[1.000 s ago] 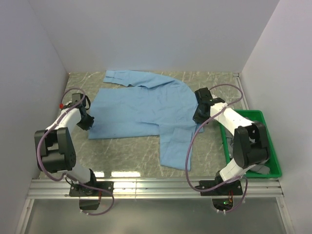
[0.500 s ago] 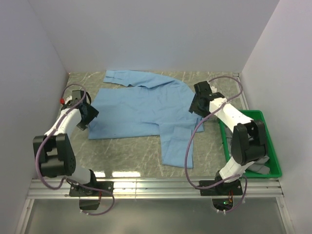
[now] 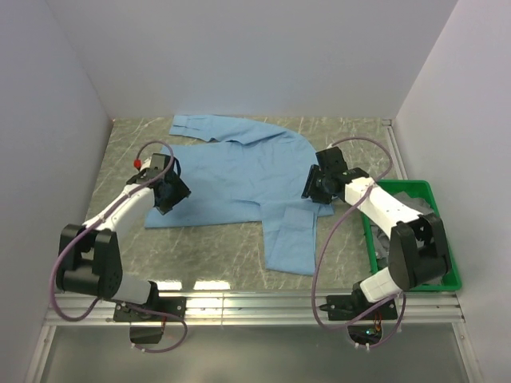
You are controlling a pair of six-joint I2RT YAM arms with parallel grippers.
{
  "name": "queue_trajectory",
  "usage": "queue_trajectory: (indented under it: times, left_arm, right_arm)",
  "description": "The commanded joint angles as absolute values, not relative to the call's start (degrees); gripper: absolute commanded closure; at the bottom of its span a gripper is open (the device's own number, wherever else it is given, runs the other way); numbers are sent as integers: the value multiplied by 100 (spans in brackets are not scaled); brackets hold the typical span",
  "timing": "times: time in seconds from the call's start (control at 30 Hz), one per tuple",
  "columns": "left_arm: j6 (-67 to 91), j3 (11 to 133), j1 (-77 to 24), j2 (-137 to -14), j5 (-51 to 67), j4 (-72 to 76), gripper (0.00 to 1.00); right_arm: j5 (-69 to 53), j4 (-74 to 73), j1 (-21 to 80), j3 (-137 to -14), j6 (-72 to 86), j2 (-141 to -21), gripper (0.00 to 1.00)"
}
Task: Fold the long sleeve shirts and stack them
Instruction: Fold the shirt
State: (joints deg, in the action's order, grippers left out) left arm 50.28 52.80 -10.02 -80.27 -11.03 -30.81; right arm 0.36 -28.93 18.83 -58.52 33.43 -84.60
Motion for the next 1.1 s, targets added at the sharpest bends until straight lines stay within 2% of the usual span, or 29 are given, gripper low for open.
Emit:
queue_trajectory:
  times: [0.0, 0.13, 0.47, 0.53, 0.67, 0.73, 0.83, 1.0, 1.07]
  left_arm:
    - [5203, 5238, -1002, -8366, -1072, -2751, 34]
    - [5335, 5177, -1011, -8718, -1274, -2655, 39]
    - [5511, 5036, -1011, -9308, -1327, -2602, 38]
    - [5485, 5010, -1011, -9246, -1309, -2593, 37]
    - [5327, 5089, -1028, -8895, -1274, -2707, 27]
    - [5142, 5167, -1116, -8606, -1318, -2733, 24]
    - [4722, 5360, -1379, -8211, -1467, -2768, 12]
    - [3634, 5607, -2282, -7682, -1521, -2392, 6]
    - [3315, 5669, -2591, -7541, -1232, -2137, 6]
  right_arm:
    - [-431, -2356, 1793, -5836, 3524, -8674, 52]
    - [-352, -2101, 1627, -5950, 3603, -9034, 55]
    - [-308, -1626, 1073, -6029, 3762, -10019, 60]
    - [-316, -1626, 1037, -6117, 3727, -10168, 60]
    - [-220, -1749, 1037, -6258, 3551, -9968, 60]
    - [-63, -1862, 1063, -6293, 3411, -9757, 57]
    - [226, -2064, 1177, -6258, 3209, -9274, 48]
    - [694, -2381, 1581, -6004, 3094, -8414, 27]
    - [703, -2417, 1617, -5740, 3146, -8166, 22]
